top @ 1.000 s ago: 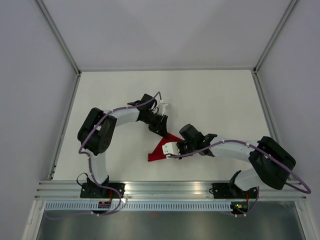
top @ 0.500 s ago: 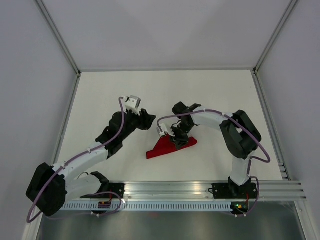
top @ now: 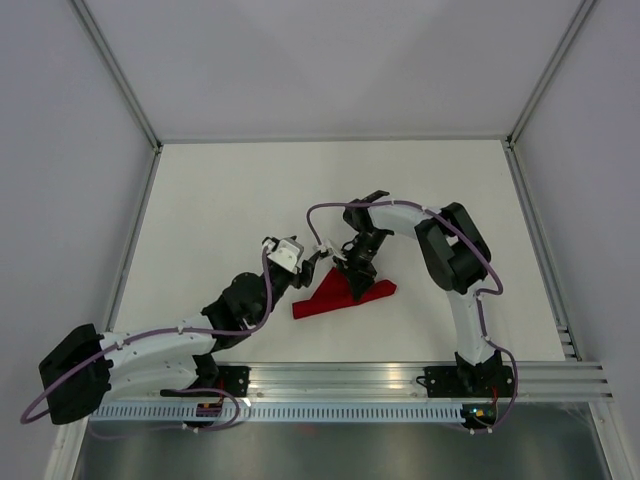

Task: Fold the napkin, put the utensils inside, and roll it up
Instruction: Roll the napkin with the utensil

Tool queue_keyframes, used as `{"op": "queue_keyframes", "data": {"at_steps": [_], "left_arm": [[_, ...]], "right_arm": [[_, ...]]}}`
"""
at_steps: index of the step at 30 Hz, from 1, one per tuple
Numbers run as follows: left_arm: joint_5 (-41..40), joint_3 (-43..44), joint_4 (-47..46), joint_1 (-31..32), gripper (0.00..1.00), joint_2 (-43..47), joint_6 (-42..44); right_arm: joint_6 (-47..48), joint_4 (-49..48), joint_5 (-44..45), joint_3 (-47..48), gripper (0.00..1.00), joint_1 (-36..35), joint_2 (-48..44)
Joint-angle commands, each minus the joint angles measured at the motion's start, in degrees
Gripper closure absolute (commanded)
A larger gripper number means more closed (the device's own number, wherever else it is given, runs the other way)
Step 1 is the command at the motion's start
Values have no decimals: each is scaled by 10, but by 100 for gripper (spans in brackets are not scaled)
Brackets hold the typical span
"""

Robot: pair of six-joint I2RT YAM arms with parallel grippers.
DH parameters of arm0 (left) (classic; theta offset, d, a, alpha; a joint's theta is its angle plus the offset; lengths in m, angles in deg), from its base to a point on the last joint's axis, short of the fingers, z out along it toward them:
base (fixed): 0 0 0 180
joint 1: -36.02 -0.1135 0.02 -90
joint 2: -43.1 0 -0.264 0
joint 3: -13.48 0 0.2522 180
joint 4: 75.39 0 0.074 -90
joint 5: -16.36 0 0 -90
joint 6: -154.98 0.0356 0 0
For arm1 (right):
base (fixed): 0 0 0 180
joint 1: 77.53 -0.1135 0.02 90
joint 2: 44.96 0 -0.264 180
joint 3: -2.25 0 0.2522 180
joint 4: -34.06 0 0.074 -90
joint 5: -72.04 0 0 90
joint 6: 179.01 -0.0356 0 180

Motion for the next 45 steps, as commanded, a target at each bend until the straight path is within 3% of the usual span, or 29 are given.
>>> {"op": "queue_keyframes", "data": {"at_steps": [1,3,7,19,26,36,41,42,43,45], "left_arm": [[-62,-8,-60,32,31,7,84],[-49,-27,-73,35,30,31,82],[17,-1,40,55,30,14,92],[123,80,167,112,31,-180,104],[157,123,162,130,32,-292,110],[129,128,128,128,32,-354,109],[126,128,120,125,45,-376,91],[125,128,119,124,51,-379,83],[125,127,115,123,63,-382,77],[126,119,98,123,72,-385,66]], "right_arm": [[21,-2,57,-8,94,0,54],[16,-6,61,-7,94,-1,55],[8,-4,63,6,94,-1,66],[-12,-4,66,23,94,0,81],[-19,-6,66,25,94,1,83],[-20,-8,67,26,94,2,83],[-25,-12,63,22,93,2,76],[-27,-13,62,19,92,2,73],[-31,-15,62,19,91,2,69],[-34,-13,56,17,86,4,63]]}}
